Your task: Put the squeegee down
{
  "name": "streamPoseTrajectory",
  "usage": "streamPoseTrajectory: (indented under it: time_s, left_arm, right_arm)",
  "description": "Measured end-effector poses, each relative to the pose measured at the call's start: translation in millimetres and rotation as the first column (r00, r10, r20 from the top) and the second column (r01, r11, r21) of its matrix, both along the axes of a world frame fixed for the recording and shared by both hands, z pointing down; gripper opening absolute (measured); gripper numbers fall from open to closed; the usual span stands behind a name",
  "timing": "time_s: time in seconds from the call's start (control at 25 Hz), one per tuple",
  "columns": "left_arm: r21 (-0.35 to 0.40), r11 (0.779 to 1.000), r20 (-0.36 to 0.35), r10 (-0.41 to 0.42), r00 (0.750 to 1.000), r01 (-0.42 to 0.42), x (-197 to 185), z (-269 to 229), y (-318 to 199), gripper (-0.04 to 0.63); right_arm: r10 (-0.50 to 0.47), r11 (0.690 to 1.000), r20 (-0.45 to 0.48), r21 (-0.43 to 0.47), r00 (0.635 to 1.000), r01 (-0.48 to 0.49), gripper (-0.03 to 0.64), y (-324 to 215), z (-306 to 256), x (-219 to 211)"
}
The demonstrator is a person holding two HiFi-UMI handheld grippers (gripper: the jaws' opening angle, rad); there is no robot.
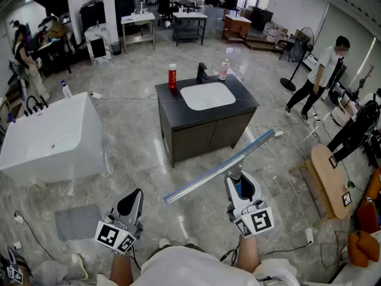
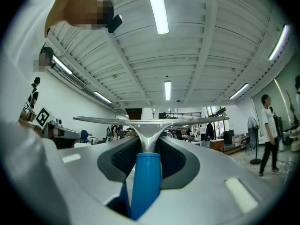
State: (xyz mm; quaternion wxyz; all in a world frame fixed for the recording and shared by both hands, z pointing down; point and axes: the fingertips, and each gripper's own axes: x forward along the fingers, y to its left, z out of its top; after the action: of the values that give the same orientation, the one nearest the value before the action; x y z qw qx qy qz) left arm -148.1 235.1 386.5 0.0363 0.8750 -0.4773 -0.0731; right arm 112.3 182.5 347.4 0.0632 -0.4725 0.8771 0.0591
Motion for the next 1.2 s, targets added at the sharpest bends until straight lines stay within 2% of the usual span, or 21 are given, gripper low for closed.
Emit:
streamPoseTrajectory:
  time_s: [1.2]
  left_arm:
    - [-0.022, 1.000, 0.009, -0.005, 1.000, 0.005, 5.0, 1.5, -9.9, -0.002]
  right_arm:
    - [-0.013, 0.999, 0.017, -0.037, 1.000, 0.014, 0.138, -11.7, 5.8, 4.4]
